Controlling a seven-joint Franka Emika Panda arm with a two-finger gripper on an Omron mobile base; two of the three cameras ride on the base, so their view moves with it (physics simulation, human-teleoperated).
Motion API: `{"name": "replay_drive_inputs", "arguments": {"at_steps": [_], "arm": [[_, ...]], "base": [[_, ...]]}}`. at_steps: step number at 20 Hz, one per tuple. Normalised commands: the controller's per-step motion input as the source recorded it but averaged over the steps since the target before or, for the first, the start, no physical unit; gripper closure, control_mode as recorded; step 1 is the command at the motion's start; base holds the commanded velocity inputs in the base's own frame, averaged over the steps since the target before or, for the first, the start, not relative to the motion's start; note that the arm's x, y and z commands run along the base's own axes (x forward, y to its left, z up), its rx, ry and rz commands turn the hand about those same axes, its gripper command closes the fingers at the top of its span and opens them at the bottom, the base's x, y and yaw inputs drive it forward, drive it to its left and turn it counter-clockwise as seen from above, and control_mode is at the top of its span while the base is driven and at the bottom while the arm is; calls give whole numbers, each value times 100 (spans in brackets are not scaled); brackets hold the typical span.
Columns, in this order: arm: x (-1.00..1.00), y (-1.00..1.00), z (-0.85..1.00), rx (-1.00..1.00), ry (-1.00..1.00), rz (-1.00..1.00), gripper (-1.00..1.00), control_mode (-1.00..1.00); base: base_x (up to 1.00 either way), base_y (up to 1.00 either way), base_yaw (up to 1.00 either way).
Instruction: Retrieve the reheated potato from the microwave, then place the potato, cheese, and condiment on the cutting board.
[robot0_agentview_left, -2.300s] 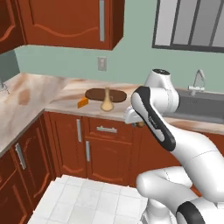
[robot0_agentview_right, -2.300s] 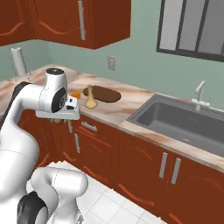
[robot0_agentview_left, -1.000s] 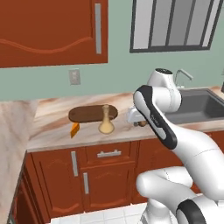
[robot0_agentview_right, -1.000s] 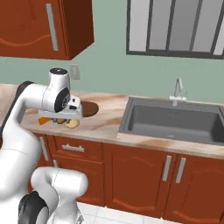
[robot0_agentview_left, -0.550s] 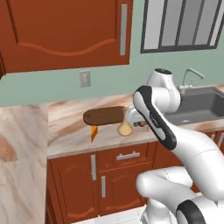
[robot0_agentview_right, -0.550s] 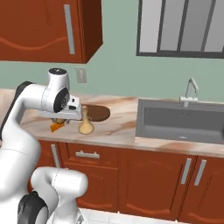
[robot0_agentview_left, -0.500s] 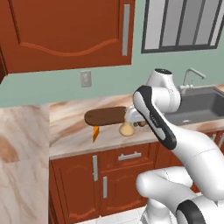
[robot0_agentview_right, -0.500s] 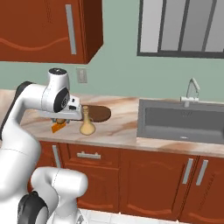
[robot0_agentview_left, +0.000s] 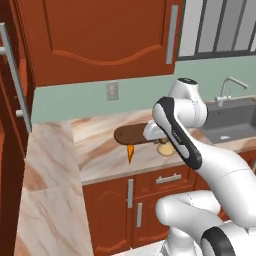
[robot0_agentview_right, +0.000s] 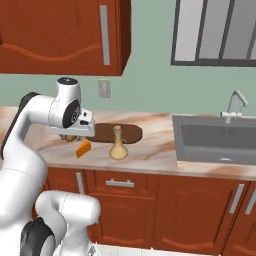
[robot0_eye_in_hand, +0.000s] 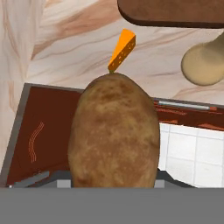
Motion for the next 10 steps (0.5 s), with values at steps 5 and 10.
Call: {"name": "replay_drive_inputs", "arguments": {"at_steps": [5, 10], "arm": [[0, 0, 0, 0, 0, 0, 100, 100], [0, 0, 0, 0, 0, 0, 100, 100]], "base": [[35, 31, 0], [48, 3, -1]]}}
